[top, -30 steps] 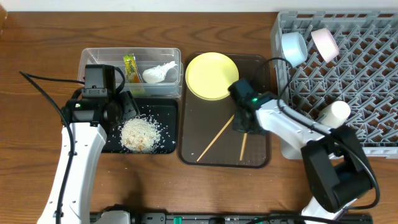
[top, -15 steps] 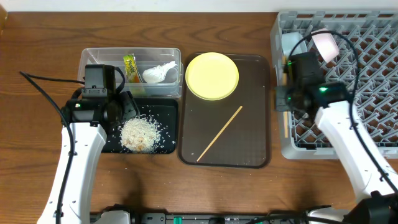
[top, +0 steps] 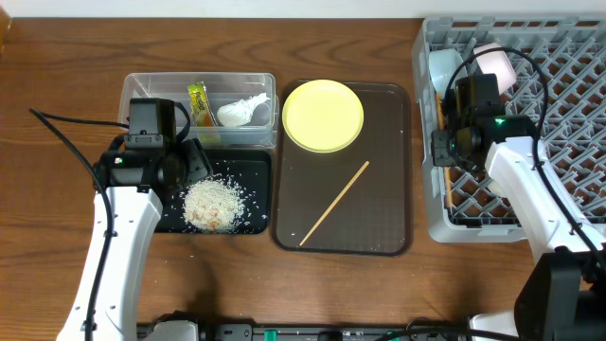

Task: Sort waste into correct bins and load items into the dishwasher rack
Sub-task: 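Carry the chopstick to the rack and drop it in, then pinch the second chopstick with the right gripper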

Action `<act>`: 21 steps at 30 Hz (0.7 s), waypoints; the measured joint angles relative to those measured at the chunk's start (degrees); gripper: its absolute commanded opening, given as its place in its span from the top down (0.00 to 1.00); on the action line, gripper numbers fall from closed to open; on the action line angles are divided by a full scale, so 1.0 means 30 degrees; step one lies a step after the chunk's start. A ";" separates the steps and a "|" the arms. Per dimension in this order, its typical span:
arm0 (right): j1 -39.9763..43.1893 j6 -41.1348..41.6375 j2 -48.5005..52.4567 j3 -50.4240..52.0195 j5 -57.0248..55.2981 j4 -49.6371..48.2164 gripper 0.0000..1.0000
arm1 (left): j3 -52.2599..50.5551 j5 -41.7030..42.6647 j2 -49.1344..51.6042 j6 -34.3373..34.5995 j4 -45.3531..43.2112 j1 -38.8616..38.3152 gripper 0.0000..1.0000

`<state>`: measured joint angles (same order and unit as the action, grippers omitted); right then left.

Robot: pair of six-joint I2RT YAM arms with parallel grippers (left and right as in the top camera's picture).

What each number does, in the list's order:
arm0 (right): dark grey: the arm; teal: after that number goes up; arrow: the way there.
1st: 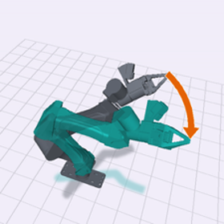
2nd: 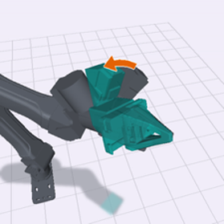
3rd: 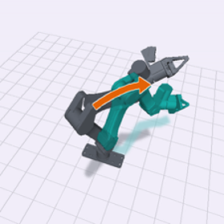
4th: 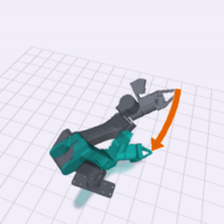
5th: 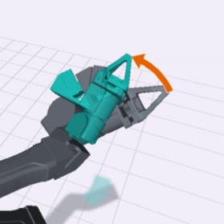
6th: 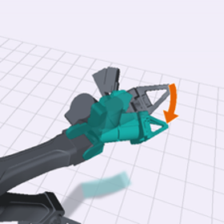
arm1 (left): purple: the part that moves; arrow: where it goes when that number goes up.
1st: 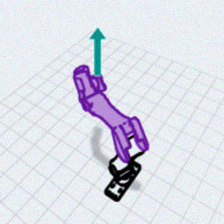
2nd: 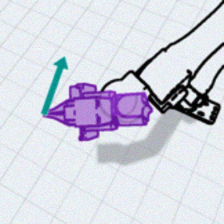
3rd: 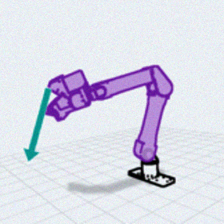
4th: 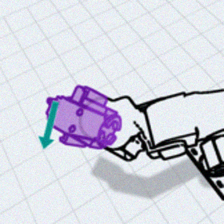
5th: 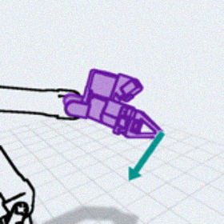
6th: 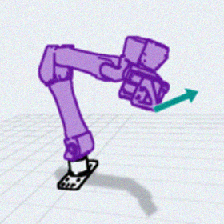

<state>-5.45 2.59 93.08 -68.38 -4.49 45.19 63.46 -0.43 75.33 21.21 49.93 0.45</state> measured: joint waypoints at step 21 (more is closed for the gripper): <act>-0.5158 0.4233 -0.0051 -0.2361 0.4364 -0.0954 0.48 | 0.0000 -0.0007 0.0000 0.0000 -0.0007 0.0000 0.30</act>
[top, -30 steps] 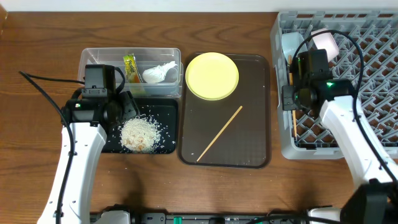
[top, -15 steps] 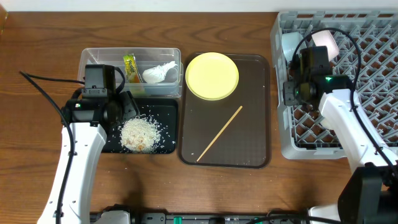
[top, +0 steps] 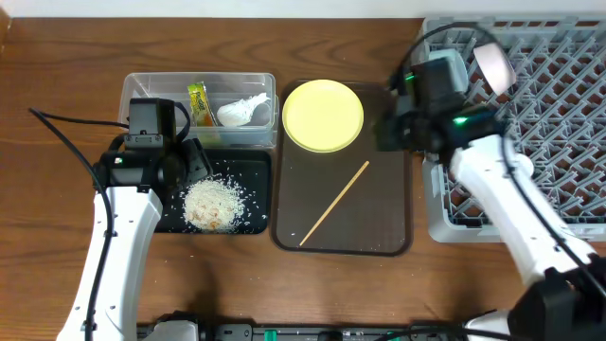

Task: Sort waste into correct bins and load items into the dishwasher rack
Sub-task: 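Pinch the second chopstick with the right gripper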

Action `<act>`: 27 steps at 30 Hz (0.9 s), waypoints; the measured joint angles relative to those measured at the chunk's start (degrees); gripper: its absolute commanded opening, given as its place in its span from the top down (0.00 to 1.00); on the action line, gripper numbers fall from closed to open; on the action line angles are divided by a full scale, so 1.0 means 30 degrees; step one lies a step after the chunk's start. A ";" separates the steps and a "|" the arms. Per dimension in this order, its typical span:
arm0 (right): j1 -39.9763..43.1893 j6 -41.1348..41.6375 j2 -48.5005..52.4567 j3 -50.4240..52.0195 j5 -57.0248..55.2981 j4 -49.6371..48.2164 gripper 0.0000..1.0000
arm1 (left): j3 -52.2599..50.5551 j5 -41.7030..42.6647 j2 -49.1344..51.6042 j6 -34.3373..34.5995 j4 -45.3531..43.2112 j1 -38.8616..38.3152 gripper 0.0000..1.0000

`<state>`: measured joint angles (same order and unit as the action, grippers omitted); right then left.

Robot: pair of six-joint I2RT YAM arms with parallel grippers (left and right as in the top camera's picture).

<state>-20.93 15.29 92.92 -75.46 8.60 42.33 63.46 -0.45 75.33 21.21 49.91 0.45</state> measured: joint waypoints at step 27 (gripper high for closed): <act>-0.4940 0.7140 0.6601 0.0809 -0.2718 0.0102 0.99 | 0.0000 0.0000 0.0000 0.0000 0.0015 0.0000 0.30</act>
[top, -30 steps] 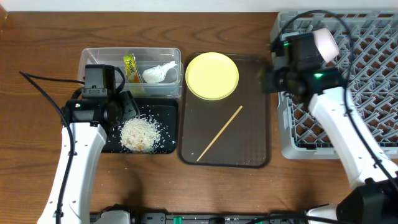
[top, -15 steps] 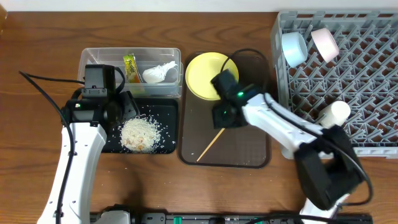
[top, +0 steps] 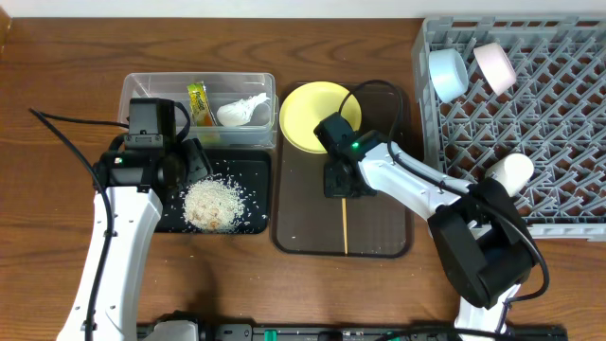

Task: Sort waste into correct bins and load items into the dishwasher rack
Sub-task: 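Pinch the second chopstick with the right gripper, then drop the second chopstick into the rack's front edge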

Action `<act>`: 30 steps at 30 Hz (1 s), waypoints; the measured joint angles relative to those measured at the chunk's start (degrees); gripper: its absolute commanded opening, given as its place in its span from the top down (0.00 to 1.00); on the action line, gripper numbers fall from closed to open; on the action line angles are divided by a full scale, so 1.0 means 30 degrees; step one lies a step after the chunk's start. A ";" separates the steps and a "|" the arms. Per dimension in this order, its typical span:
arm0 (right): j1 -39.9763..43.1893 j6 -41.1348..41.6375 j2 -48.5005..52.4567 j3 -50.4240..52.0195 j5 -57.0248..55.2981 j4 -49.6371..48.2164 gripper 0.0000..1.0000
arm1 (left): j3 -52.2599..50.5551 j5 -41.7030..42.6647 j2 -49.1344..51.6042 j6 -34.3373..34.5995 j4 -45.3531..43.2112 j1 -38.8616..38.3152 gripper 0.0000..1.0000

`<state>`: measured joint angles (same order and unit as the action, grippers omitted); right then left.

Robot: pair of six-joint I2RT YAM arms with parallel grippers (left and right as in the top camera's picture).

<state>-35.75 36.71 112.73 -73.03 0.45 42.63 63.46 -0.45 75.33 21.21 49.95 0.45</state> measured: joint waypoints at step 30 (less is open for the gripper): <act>1.0746 -1.1358 -0.7329 -0.0605 -0.0357 0.1953 0.94 | 0.0000 0.0000 0.0000 0.0000 -0.0007 0.0000 0.30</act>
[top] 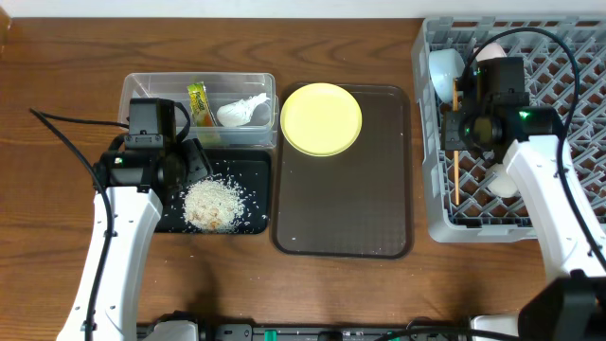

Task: Sort waste into correct bins and load items into the dishwasher rack
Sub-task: 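Drop the second chopstick into the rack's front edge, then grasp the rim of the yellow plate with the right gripper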

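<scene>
A wooden chopstick [454,156] stands lengthwise over the left side of the grey dishwasher rack [568,57]. My right gripper [461,128] is shut on its upper half. A yellow plate [321,117] lies at the back of the brown tray [341,208]. In the rack a pale blue bowl [441,66] sits at the back left, with a pink cup [489,49] beside it, mostly hidden by my right arm. My left gripper [194,163] hangs open over the black bin [251,213], which holds a heap of rice [212,203].
A clear bin [133,90] behind the black one holds a yellow packet [197,99] and a crumpled white tissue [241,109]. The rack's raised wall borders the tray on the right. Cables trail from both arms.
My right gripper was down on the chopstick in the middle of the tray. Now it is over the rack's left side with the chopstick in it. The left arm has not moved.
My right gripper was first at the rack's left side while the chopstick lay slanted on the tray. Then it was over the tray's back right corner. Then it was on the chopstick, which had turned lengthwise. Now the chopstick is at the rack. The left gripper stayed over the rice.
</scene>
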Action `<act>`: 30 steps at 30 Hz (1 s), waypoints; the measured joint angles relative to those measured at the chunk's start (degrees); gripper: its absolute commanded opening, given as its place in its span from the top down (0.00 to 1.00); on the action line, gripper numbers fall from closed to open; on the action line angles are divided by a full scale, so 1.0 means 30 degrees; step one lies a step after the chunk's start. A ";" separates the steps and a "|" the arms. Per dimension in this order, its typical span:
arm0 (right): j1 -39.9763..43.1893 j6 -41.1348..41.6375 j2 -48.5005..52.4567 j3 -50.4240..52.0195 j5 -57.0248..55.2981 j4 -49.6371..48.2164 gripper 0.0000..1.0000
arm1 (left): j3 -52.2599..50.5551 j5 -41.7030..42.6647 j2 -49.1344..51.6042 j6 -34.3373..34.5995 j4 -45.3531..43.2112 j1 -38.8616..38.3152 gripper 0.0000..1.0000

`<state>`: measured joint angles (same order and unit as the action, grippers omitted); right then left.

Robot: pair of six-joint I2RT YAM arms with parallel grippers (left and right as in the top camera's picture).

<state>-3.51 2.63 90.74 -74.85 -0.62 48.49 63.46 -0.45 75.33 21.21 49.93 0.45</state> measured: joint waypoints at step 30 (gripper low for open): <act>-0.5945 0.3993 0.5610 -0.0102 0.0736 -0.8247 0.49 | 0.0000 0.0000 0.0000 0.0000 0.0000 0.0000 0.30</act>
<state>-21.34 14.61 107.57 -75.16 1.58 23.75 63.46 -0.45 75.33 21.21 49.93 0.45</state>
